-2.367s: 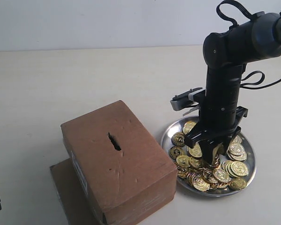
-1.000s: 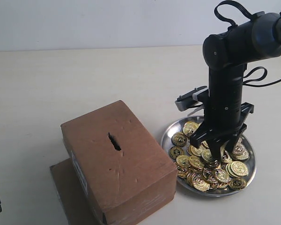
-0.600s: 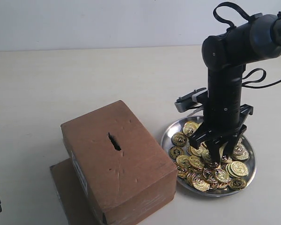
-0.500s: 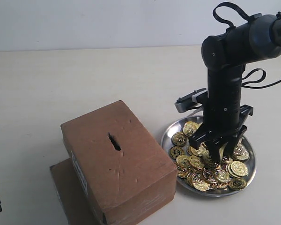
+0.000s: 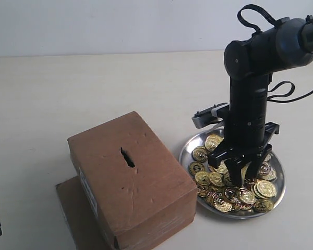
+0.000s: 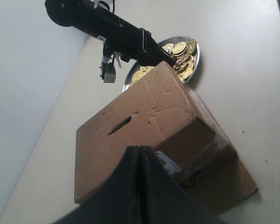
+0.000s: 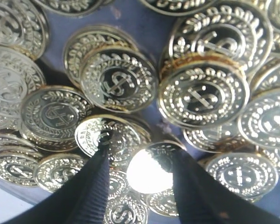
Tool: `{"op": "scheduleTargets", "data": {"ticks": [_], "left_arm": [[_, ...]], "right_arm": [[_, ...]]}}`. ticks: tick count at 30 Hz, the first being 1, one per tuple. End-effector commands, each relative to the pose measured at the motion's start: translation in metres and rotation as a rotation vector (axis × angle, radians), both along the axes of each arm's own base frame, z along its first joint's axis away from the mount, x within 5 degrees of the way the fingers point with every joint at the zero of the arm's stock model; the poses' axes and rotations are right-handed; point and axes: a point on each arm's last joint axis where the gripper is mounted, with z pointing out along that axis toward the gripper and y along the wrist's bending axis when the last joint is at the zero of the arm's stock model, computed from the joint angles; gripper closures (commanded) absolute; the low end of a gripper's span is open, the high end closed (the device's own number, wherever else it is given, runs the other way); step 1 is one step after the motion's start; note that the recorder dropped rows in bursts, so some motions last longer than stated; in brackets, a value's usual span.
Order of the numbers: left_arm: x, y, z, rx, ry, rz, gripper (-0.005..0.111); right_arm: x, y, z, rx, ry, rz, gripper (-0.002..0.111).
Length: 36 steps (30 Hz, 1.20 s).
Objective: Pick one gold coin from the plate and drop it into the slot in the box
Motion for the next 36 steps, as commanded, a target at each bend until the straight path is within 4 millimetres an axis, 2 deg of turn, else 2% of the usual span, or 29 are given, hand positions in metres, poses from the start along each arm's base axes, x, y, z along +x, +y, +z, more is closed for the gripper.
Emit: {"op": "scheduleTargets", "data": {"ticks": [1,15,17,24,33,36], "left_arm": [[0.001,-0.001,-0.001,-0.006,0.007,0.001,0.107],[0.001,-0.001,-0.001,-0.006,0.007,0.001,0.107],[0.001,-0.001,-0.001,-0.006,0.007,0.001,0.107],[0.001,-0.001,-0.001,-0.006,0.007,0.001,0.107],[0.001,-0.001,-0.001,-0.006,0.007,0.001,0.107],[0.001,-0.001,-0.001,-0.006,0.007,0.001,0.107]], "right_arm": [[0.001,-0.001,-0.004,0.013,0.0,-0.007,0.071],[0.003,-0.003,-0.003,-0.007,-0.023,0.006,0.082],[0.003,-0.003,0.0,-0.006,-0.038,0.008,0.085],[0.007,-0.006,0.011,-0.023,-0.114,0.022,0.108],[0.008,-0.007,0.013,-0.031,-0.121,0.03,0.108],[0.007,-0.007,0.022,-0.029,-0.139,0.033,0.108]]}}
